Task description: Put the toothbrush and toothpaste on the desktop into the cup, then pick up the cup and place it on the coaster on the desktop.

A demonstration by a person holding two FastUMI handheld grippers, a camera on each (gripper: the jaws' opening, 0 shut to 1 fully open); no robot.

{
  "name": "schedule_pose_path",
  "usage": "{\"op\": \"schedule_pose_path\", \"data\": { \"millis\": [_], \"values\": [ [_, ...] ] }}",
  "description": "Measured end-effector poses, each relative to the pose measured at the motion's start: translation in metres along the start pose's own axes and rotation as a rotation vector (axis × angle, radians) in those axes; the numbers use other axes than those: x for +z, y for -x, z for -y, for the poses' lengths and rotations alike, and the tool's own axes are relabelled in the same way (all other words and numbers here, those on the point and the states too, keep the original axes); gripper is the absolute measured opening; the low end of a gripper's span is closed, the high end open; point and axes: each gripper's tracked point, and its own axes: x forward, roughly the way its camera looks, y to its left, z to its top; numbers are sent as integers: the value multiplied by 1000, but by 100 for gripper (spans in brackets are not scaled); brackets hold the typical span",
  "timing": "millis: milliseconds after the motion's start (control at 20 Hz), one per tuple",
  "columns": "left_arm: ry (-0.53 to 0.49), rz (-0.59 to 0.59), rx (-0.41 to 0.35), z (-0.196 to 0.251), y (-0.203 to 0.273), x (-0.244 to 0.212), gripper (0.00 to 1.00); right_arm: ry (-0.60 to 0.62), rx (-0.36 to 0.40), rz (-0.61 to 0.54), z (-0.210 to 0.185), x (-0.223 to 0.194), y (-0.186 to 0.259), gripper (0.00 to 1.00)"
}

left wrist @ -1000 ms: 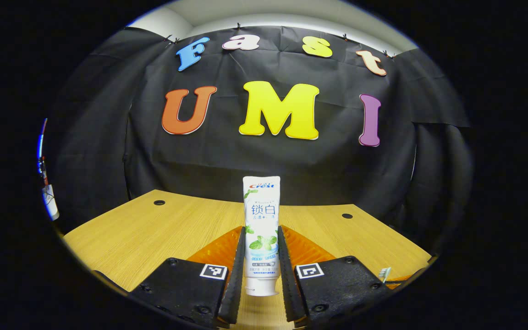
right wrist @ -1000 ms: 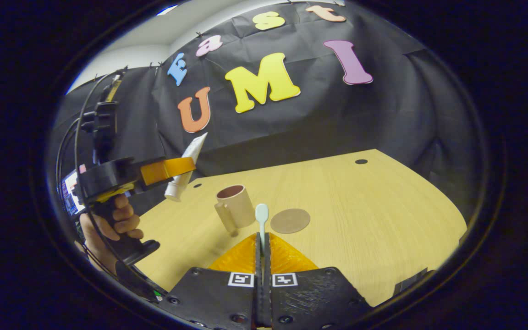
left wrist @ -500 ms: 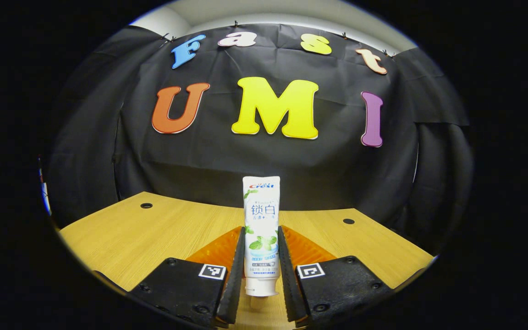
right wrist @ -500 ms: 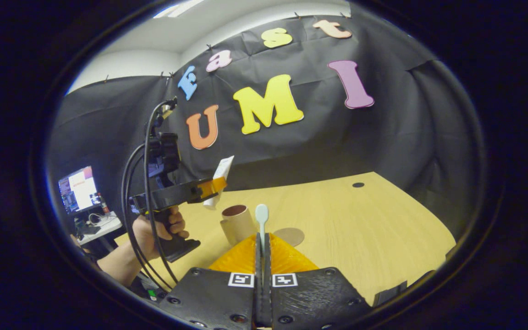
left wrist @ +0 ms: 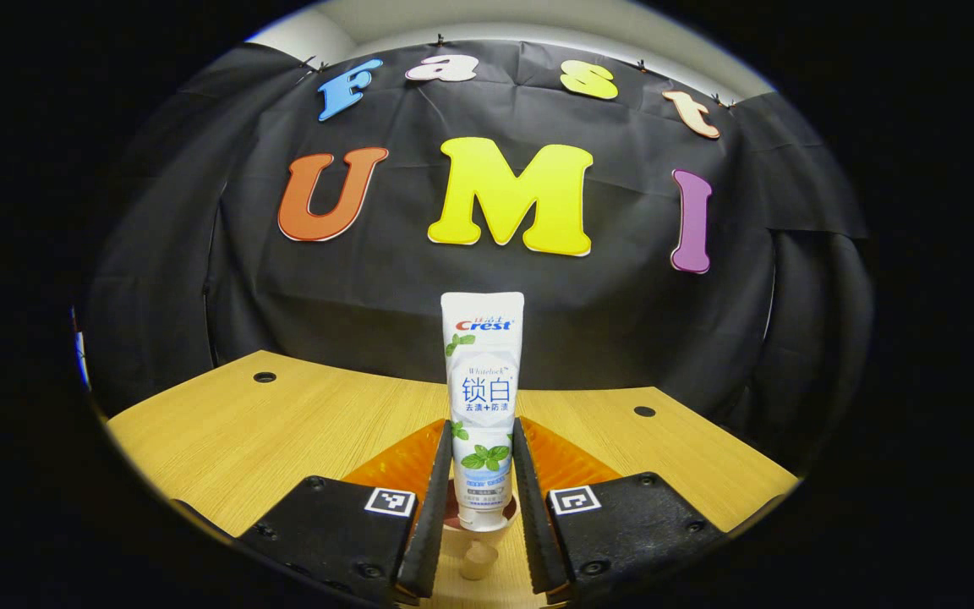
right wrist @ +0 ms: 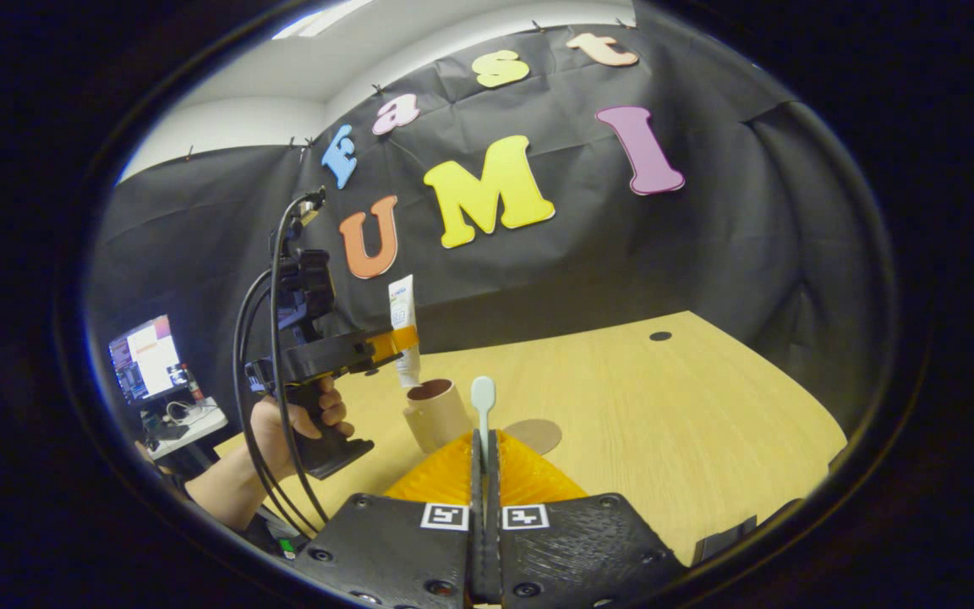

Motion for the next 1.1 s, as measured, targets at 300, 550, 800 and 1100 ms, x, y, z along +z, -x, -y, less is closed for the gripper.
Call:
{"op": "schedule_pose_path", "data": {
  "millis": [300, 550, 800, 1100],
  "values": [
    [15, -11, 2, -3, -6, -2, 44, 0, -9, -5, 1, -2, 0, 0],
    [40, -36, 10, -6, -10, -11, 45, 1, -9, -9, 1, -3, -1, 0],
    [20, -9, 27, -10, -9, -3, 48, 1, -13, -10, 3, -2, -1, 0],
    [29, -52, 43, -15, -7, -13, 64, 7, -10, -18, 1, -4, -2, 0]
  ]
}}
